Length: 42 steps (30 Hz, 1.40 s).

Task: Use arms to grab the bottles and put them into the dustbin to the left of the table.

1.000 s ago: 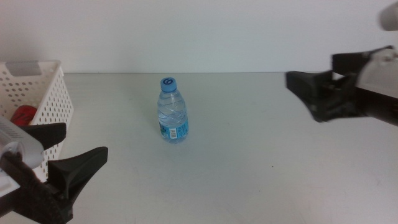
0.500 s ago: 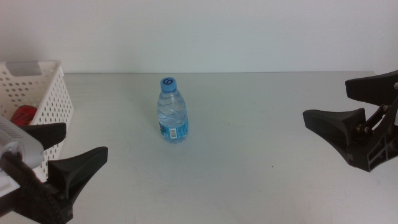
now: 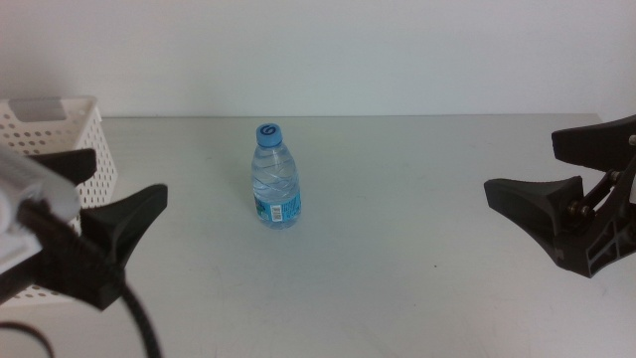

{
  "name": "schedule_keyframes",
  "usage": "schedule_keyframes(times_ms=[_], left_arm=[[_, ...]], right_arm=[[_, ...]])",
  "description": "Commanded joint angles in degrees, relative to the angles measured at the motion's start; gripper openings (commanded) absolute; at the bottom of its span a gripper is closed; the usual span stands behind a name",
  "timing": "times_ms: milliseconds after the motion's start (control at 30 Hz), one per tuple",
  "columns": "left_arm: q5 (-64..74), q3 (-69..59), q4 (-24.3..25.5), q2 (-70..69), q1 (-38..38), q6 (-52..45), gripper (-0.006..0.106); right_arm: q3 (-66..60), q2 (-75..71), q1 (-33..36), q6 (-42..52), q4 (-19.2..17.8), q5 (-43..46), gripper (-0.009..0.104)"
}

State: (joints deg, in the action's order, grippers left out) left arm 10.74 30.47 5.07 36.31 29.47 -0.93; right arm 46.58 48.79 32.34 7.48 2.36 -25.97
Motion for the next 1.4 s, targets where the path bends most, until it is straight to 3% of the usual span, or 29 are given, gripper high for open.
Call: schedule_keyframes(times_ms=[0, 367, 600, 800, 933, 1100, 1367], left_arm=[[-8.4, 1.6, 0.3, 2.5, -0.9, 0.9, 0.075], [-22.6, 0.5, 0.2, 17.3, -4.6, 0.9, 0.075], [-45.8, -10.9, -0.3, 21.4, -6.1, 3.1, 0.075], [-55.2, -17.1, 1.5, 26.0, -6.1, 7.5, 0.075], [-59.9, -17.0, 2.1, 30.4, -6.1, 6.9, 0.078], [-62.3, -13.4, 2.1, 37.0, -6.1, 7.0, 0.094], [-62.3, -3.7, 0.6, 46.0, -6.2, 7.1, 0.094]], right_arm=[[1.5, -0.5, -0.3, 0.8, -0.1, 3.5, 0.067], [1.5, -0.5, -0.3, 0.8, -0.1, 3.4, 0.067], [1.5, -0.5, -0.3, 0.8, -0.1, 3.3, 0.067], [1.5, -0.5, -0.3, 0.8, -0.1, 3.2, 0.067], [1.5, -0.5, -0.3, 0.8, -0.1, 3.2, 0.067], [1.5, -0.5, -0.3, 0.8, -0.1, 3.2, 0.067], [1.5, -0.5, -0.3, 0.8, -0.1, 3.2, 0.067]])
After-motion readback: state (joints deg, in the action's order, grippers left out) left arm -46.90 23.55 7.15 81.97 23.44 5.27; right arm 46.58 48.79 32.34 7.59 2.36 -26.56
